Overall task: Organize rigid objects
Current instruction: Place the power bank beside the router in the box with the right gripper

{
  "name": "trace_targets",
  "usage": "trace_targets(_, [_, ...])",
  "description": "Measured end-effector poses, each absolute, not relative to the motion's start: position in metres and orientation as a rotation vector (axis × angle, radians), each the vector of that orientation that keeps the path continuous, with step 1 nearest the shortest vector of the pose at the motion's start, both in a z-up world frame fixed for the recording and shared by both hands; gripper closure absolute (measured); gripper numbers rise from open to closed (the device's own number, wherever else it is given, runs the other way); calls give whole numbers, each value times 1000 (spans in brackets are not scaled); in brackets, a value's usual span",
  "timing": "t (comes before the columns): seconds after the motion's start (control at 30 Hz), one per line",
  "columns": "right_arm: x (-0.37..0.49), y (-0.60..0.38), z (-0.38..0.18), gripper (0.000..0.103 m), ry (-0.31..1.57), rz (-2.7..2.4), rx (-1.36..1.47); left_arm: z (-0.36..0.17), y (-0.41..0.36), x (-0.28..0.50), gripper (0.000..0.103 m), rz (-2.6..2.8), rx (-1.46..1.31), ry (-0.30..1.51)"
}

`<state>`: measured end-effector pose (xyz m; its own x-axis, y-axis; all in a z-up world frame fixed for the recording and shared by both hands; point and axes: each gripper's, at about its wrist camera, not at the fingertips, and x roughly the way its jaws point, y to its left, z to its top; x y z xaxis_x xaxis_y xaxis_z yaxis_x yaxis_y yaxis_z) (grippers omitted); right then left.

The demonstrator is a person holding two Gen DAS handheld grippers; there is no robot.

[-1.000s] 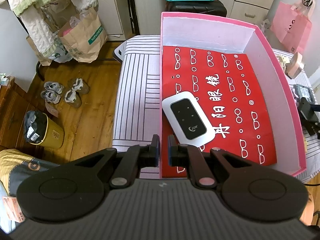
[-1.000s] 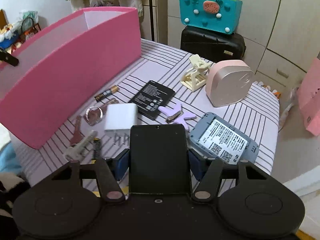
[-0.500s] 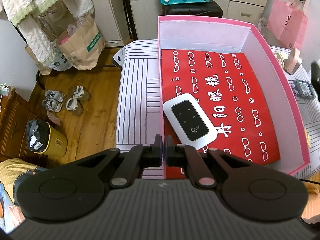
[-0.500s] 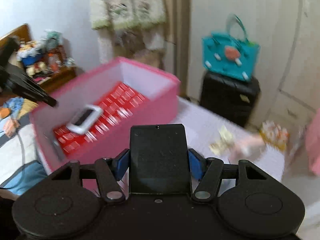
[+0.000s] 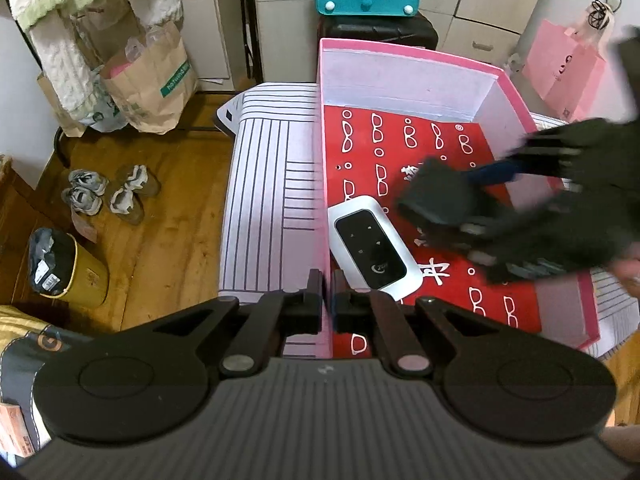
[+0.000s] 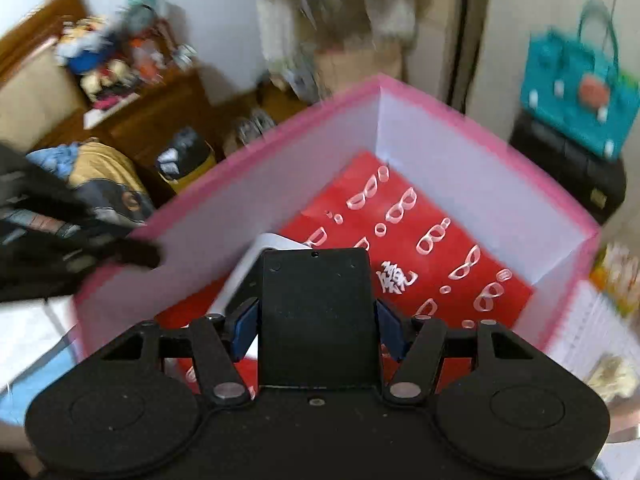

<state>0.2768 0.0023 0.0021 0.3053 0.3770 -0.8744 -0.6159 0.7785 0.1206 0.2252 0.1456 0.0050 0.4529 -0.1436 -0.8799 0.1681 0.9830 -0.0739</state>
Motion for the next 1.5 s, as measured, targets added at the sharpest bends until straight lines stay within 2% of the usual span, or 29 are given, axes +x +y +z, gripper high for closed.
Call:
trace_targets(0.2, [292, 17, -20, 36, 1092, 484, -404, 4, 148, 225, 99, -221, 23, 1074])
trace_targets(0.33, [300, 15, -31, 36, 1221, 474, -300, 4, 150, 224, 98, -235, 18, 1067])
trace_targets(0.63, [295, -5, -26, 32, 1339, 450, -31, 5, 151, 224, 98, -248, 16, 1060])
trace_targets(0.77, [286, -10, -26, 38, 1347, 463, -9, 6, 152, 223, 98, -249, 13, 1056])
trace_targets(1.07, [272, -13, -22, 40, 1406, 526, 59, 5, 153, 223, 98, -249, 11, 1054])
trace_targets(1.5, [216, -109, 77, 40, 973, 568, 83, 4, 152, 219, 98, -236, 4, 1051])
